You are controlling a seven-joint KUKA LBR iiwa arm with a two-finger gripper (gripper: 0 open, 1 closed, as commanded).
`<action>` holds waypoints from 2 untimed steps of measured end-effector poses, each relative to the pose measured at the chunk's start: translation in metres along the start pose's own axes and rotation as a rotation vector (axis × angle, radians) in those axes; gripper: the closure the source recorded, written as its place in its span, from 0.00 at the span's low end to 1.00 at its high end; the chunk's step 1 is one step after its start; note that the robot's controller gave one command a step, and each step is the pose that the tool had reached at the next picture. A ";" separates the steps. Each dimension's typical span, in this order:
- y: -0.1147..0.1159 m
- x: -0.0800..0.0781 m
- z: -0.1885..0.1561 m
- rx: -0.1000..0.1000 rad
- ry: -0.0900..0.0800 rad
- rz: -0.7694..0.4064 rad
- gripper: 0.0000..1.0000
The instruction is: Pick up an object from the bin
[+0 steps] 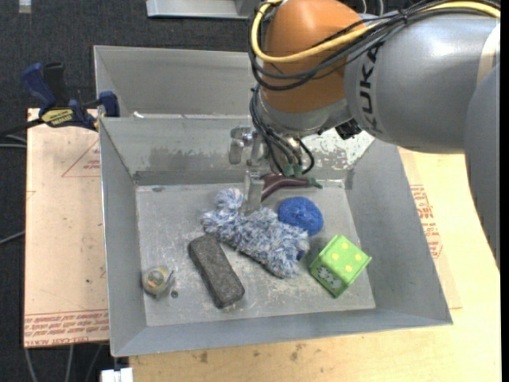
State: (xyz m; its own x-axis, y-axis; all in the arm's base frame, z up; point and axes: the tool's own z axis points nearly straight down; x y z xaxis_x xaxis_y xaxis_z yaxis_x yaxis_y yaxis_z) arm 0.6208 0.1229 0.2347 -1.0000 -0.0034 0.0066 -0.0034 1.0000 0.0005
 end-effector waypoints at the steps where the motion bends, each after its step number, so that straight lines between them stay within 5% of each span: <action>1: -0.001 -0.001 -0.005 -0.001 -0.008 0.002 0.00; 2: -0.013 0.024 0.033 -0.001 -0.013 -0.070 0.00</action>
Offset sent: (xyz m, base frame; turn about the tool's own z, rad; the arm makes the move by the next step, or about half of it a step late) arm -0.0566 -0.0292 -0.0811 -0.1529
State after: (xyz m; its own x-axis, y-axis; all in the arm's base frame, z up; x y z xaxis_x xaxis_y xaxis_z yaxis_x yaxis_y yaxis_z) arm 0.5964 0.1101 0.2016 -0.9973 -0.0731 -0.0061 -0.0731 0.9973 0.0015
